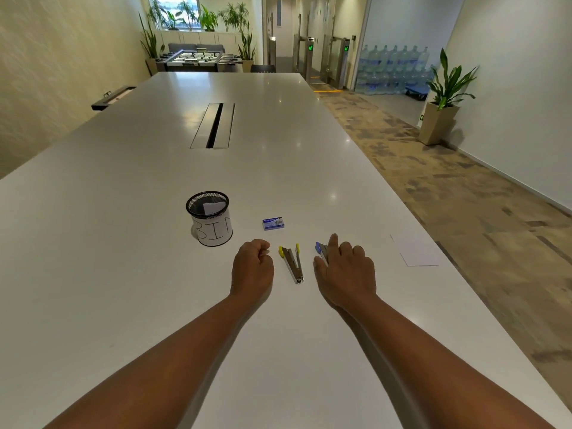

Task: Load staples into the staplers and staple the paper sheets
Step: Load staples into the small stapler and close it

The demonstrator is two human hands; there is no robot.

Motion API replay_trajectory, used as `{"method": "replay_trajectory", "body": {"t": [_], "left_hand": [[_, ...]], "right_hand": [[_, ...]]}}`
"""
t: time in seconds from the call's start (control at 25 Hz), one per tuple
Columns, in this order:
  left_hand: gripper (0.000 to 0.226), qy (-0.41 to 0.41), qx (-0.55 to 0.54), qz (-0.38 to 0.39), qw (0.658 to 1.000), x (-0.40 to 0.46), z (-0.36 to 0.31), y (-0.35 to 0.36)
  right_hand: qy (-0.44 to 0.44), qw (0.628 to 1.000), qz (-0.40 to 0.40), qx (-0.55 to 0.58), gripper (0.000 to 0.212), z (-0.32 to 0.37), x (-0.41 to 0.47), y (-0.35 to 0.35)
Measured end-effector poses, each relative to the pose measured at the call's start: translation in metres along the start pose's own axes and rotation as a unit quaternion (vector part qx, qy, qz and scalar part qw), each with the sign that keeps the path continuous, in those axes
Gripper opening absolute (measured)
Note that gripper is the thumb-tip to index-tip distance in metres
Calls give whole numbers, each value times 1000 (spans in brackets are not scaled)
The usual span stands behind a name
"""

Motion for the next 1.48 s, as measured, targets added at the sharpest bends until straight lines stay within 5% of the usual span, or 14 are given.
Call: {"method": "replay_trajectory", "body": {"t": [0.12, 0.32, 0.44, 0.52, 0.68, 0.76, 1.08, 1.36, 1.48], "left_hand": [[30, 4, -7, -13, 1000, 1, 0, -1], [33, 7, -21, -5, 1000, 0, 5, -1], [41, 18, -29, 12, 999, -2, 6, 0], [36, 24, -43, 17, 999, 0, 7, 0], [36, 16, -69, 65, 995, 2, 8, 1], [31, 25, -89, 97, 991, 0, 10, 3], [26, 46, -83, 138, 986, -6, 6, 0], [26, -9, -230, 140, 963, 2, 10, 4], [25, -6, -205, 111, 972, 9, 12, 0]], "right_hand": [[-42, 995, -78, 56, 54, 24, -2, -13], [-44, 974, 87, 204, 30, 56, -1, -8], [8, 951, 68, 300, 15, 57, -4, -2], [91, 892, 65, 438, 6, 56, -4, -3], [151, 673, 192, 698, 21, 60, -4, -1], [120, 643, 214, 726, 24, 62, -7, 0], [4, 830, 110, 546, 48, 65, -9, 4], [41, 801, 11, 597, 34, 64, -19, 4], [29, 835, -27, 549, 34, 63, -25, 1]]}}
Point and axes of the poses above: each hand's wrist, its own x-axis towards the middle knuckle, its own y-axis out of the palm, z = x × y, the point moved 1 cm from there along x, towards the middle knuckle
